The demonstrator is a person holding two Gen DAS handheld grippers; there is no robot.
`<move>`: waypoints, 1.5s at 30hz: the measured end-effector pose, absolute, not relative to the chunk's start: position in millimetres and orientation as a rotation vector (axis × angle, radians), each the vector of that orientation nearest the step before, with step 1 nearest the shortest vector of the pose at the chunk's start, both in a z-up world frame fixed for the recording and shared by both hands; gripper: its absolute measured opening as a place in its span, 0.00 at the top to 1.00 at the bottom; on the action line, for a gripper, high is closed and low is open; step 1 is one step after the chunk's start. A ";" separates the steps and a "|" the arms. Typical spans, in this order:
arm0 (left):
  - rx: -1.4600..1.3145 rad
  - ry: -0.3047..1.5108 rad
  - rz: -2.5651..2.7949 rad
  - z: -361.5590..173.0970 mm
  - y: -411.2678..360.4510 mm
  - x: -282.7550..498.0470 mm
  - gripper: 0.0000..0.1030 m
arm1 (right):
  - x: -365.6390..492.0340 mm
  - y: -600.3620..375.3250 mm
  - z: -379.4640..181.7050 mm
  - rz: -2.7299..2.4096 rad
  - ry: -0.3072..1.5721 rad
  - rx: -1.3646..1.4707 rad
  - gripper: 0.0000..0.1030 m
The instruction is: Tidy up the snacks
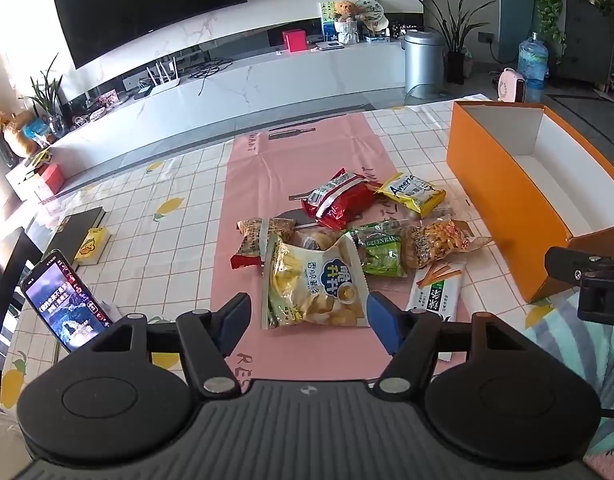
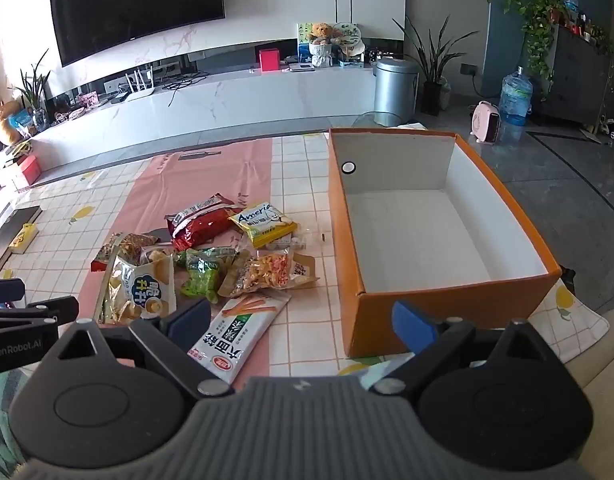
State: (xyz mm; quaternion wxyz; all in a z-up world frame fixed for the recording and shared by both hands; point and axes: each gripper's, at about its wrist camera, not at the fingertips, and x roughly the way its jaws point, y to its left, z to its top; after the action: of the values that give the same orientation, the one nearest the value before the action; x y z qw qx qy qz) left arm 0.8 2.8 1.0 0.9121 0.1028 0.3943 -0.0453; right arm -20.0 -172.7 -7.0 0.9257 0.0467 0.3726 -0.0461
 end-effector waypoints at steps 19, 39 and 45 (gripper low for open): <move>0.192 0.809 -0.092 6.5 4.8 1.8 0.24 | -22.0 -169.0 -0.5 -0.067 0.759 0.095 0.08; 0.189 0.808 -0.094 7.8 3.6 1.2 0.24 | -24.0 -166.8 0.3 -0.051 0.756 0.106 0.08; 0.187 0.805 -0.094 8.3 3.5 0.7 0.24 | -23.9 -166.9 0.4 -0.055 0.758 0.106 0.08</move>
State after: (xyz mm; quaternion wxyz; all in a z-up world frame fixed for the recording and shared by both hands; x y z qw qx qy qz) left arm 0.7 3.5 8.3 0.9148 0.0909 0.3910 -0.0458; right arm -23.9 -166.9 0.4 0.9273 0.0519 0.3696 -0.0268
